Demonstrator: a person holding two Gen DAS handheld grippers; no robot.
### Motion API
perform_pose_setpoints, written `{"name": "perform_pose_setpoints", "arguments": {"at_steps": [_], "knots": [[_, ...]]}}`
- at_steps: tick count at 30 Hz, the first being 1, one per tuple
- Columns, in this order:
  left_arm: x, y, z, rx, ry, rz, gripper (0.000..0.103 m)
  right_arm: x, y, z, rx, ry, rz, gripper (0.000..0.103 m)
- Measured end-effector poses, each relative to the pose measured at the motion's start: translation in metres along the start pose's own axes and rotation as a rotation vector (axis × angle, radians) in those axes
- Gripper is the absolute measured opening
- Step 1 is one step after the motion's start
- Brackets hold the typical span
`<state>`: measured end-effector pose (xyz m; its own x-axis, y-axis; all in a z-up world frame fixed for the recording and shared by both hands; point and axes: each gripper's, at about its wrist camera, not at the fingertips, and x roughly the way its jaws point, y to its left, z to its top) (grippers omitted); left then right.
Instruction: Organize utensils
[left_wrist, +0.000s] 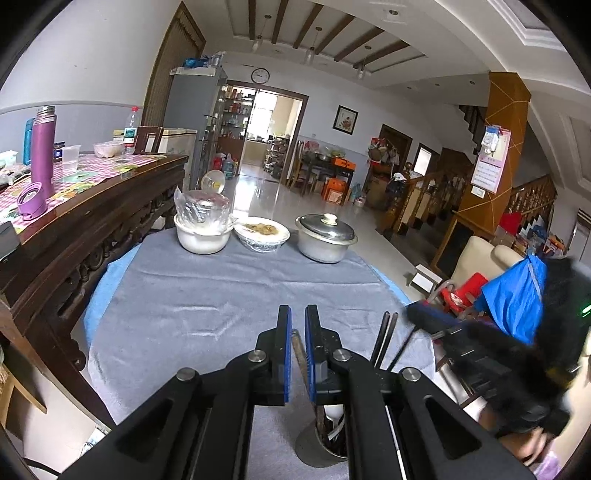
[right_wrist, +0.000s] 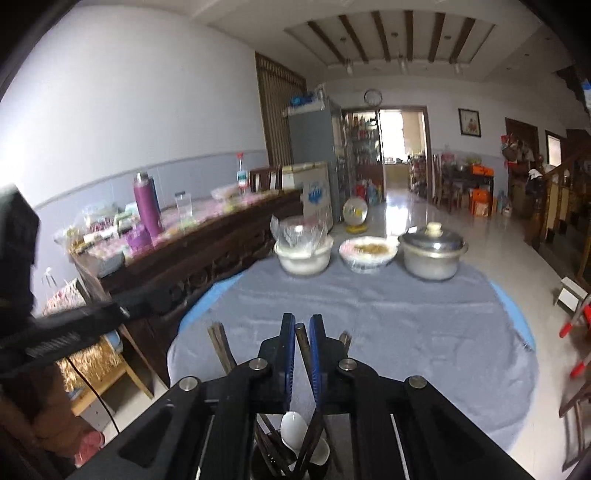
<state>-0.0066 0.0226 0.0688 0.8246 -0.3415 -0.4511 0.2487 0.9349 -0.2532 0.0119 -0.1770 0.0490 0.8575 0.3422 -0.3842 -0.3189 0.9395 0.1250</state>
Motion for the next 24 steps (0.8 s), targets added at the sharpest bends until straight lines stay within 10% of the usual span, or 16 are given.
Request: {"name": "perform_pose_setpoints", "arguments": {"at_steps": [12, 24], "knots": [[-0.002, 0.000, -0.001, -0.015, 0.001, 0.006, 0.007, -0.082, 0.005, 0.062, 0.023, -0.283, 0.048, 0.007], [0.004, 0.003, -0.004, -0.015, 0.019, 0.007, 0.007, -0.063, 0.013, 0.054, 0.020, -0.232, 0.046, 0.007]]}}
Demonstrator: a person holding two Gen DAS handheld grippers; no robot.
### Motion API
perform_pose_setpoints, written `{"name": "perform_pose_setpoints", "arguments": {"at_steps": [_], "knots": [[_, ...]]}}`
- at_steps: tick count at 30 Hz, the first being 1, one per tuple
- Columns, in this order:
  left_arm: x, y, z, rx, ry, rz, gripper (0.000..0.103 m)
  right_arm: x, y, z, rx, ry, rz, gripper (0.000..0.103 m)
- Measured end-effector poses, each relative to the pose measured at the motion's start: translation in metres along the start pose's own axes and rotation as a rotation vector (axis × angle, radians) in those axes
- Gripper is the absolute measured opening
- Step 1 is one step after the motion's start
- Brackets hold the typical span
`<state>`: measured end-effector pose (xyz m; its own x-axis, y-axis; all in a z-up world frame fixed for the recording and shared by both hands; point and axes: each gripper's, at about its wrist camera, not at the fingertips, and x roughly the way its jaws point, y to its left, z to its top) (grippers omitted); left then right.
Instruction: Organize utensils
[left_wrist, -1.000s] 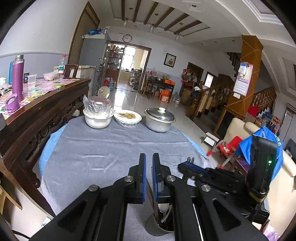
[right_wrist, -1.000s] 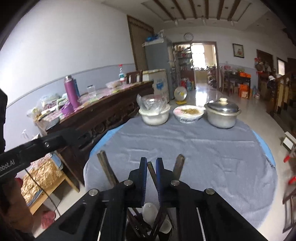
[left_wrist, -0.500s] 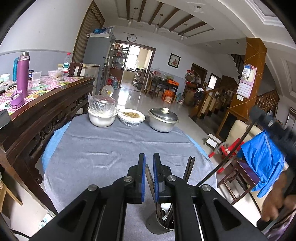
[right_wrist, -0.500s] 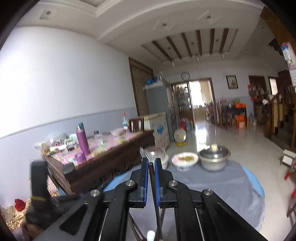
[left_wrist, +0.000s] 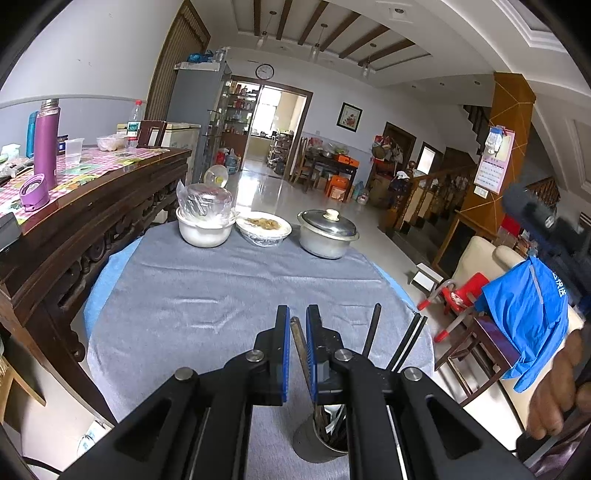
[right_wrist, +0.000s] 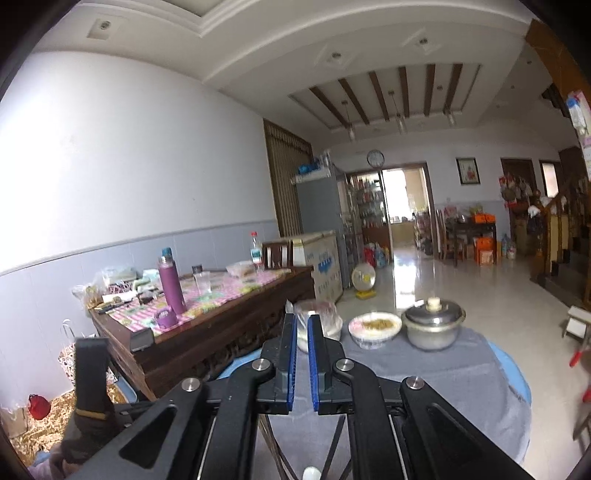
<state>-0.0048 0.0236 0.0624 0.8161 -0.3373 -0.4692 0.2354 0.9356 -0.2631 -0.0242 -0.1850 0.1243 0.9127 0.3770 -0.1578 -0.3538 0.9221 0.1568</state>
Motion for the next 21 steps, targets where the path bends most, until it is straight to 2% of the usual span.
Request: {"name": "perform_pose_setpoints", "arguments": {"at_steps": [3, 5, 6, 7, 8, 9, 10, 11, 13, 16, 21], "knots": [[0.000, 0.003, 0.000, 0.004, 0.001, 0.012, 0.010, 0.002, -0.014, -0.006, 0.042, 0.015, -0.010, 0.007], [0.002, 0.006, -0.002, -0.001, 0.013, 0.018, 0.027, 0.005, -0.030, -0.011, 0.101, 0.045, -0.016, 0.007], [0.002, 0.006, -0.003, -0.003, 0.018, 0.021, 0.039, 0.006, -0.037, -0.013, 0.127, 0.059, -0.021, 0.007], [0.003, 0.007, -0.005, -0.005, 0.024, 0.024, 0.045, 0.007, -0.045, -0.016, 0.153, 0.076, -0.019, 0.010], [0.005, 0.008, -0.008, -0.002, 0.034, 0.028, 0.045, 0.009, -0.055, -0.021, 0.193, 0.103, -0.006, 0.016], [0.006, 0.008, -0.010, 0.003, 0.045, 0.034, 0.046, 0.010, -0.062, -0.025, 0.221, 0.126, -0.004, 0.036], [0.007, 0.008, -0.012, 0.007, 0.056, 0.044, 0.049, 0.011, -0.067, -0.029, 0.236, 0.140, -0.008, 0.066], [0.007, 0.007, -0.015, 0.015, 0.067, 0.059, 0.052, 0.009, -0.072, -0.035, 0.249, 0.144, -0.016, 0.075], [0.006, 0.002, -0.022, 0.050, 0.074, 0.085, 0.060, 0.003, -0.073, -0.042, 0.223, 0.136, -0.028, 0.076], [0.004, -0.004, -0.028, 0.082, 0.079, 0.115, 0.070, -0.001, -0.069, -0.054, 0.157, 0.170, -0.078, 0.076], [0.004, -0.012, -0.030, 0.113, 0.081, 0.187, 0.074, -0.005, -0.074, -0.067, 0.187, 0.211, -0.087, 0.076]]}}
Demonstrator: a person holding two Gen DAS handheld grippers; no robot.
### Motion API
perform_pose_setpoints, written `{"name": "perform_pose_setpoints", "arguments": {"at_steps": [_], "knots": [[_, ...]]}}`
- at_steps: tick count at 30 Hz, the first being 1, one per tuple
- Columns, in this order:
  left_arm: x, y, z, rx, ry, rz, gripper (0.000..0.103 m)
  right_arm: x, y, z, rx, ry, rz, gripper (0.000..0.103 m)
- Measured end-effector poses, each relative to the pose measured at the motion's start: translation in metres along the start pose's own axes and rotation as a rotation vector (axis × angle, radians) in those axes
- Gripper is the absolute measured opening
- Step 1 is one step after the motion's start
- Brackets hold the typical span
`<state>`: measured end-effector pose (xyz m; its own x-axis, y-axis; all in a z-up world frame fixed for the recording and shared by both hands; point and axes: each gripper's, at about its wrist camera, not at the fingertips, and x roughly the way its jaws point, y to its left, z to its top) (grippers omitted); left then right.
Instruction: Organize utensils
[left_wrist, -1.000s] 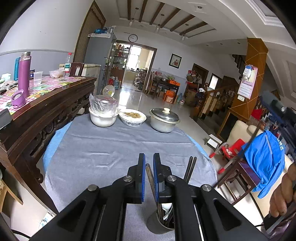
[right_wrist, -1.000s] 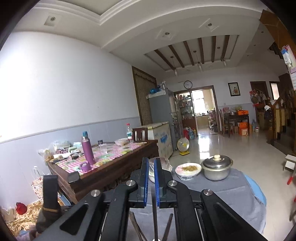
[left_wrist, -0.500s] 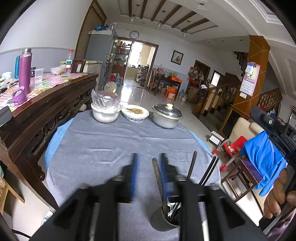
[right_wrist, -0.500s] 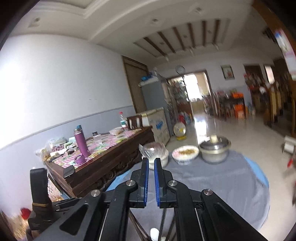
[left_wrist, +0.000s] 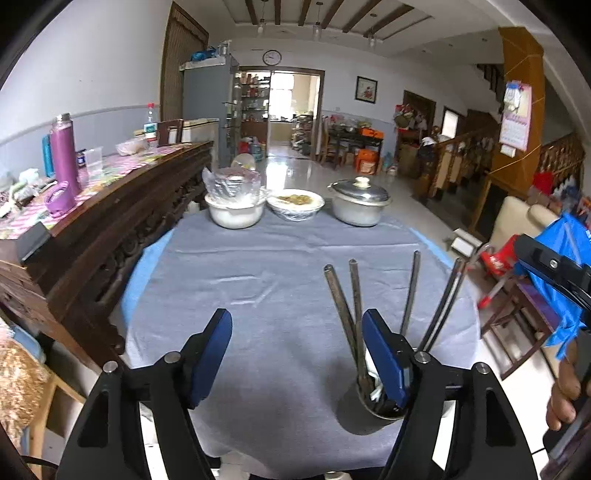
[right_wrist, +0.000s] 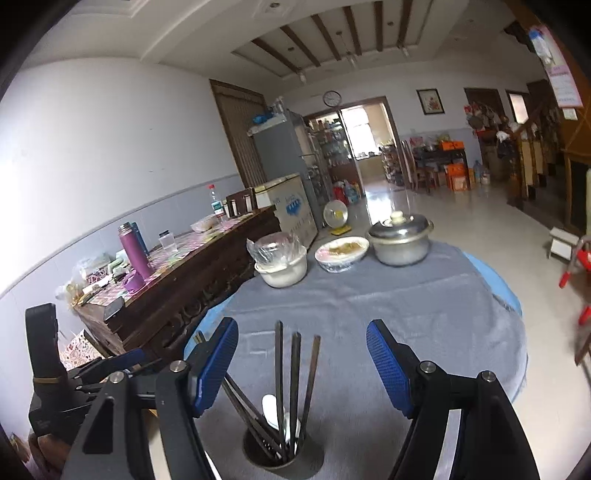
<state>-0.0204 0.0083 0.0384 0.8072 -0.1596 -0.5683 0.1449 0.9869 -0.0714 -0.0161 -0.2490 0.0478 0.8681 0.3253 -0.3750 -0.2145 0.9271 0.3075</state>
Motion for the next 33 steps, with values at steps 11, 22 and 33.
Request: {"name": "perform_pose_setpoints", "arguments": {"at_steps": [11, 22, 33], "knots": [[-0.017, -0.007, -0.004, 0.025, -0.009, 0.082, 0.075, -0.018, 0.006, -0.013, -0.004, 0.005, -0.006, 0.076], [-0.056, -0.027, -0.020, 0.068, -0.047, 0.131, 0.076, -0.060, 0.024, -0.030, -0.011, -0.032, -0.005, 0.076], [-0.098, -0.040, -0.042, 0.089, -0.063, 0.258, 0.087, -0.095, 0.031, -0.061, 0.030, 0.015, -0.057, 0.076]]}}
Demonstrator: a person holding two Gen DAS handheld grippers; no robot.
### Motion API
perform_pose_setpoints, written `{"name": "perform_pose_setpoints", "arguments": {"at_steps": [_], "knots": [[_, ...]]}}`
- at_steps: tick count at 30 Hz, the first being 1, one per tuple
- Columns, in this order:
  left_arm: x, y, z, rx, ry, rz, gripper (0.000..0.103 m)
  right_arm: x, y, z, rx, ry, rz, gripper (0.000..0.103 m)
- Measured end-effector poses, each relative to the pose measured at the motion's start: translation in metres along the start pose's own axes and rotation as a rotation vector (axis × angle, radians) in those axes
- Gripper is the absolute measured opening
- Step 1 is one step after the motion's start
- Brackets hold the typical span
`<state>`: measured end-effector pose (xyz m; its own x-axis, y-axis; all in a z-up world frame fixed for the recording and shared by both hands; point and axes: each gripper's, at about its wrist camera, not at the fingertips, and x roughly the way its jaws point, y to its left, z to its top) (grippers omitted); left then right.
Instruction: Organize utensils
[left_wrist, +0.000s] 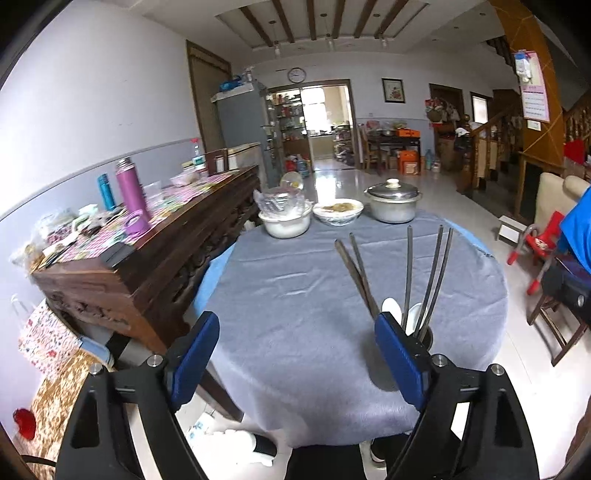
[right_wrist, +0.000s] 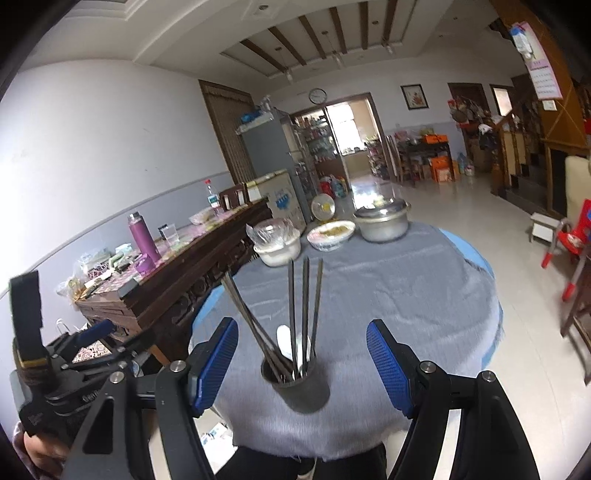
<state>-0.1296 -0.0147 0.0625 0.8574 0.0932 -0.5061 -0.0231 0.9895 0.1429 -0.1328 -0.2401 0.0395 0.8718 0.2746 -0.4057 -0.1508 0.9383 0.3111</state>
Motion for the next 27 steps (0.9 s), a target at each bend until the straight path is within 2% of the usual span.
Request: {"name": "perform_pose_setpoints", "arguments": {"at_steps": [7, 8, 9, 11, 15, 20, 27], "knots": [[-0.030, 0.006, -0.008, -0.049, 0.004, 0.096, 0.089, -0.027, 0.007, -0.021, 0.031, 0.011, -0.009, 0.076], [-0.037, 0.005, -0.009, -0.050, -0.012, 0.121, 0.092, -0.032, 0.010, -0.024, 0.023, 0.005, -0.006, 0.076], [-0.042, 0.006, -0.011, -0.046, -0.029, 0.139, 0.101, -0.035, 0.011, -0.025, 0.013, 0.000, -0.005, 0.076], [-0.051, 0.004, -0.013, -0.047, -0.083, 0.176, 0.103, -0.037, 0.016, -0.028, -0.003, -0.015, -0.014, 0.076], [-0.059, 0.005, -0.018, -0.046, -0.096, 0.152, 0.103, -0.032, 0.020, -0.032, 0.013, -0.017, -0.020, 0.076], [-0.064, 0.014, -0.028, -0.041, -0.093, 0.168, 0.103, -0.033, 0.030, -0.042, -0.009, -0.045, -0.064, 0.076], [-0.069, 0.026, -0.029, -0.038, -0.102, 0.183, 0.103, -0.024, 0.046, -0.045, -0.012, -0.027, -0.098, 0.076]]}}
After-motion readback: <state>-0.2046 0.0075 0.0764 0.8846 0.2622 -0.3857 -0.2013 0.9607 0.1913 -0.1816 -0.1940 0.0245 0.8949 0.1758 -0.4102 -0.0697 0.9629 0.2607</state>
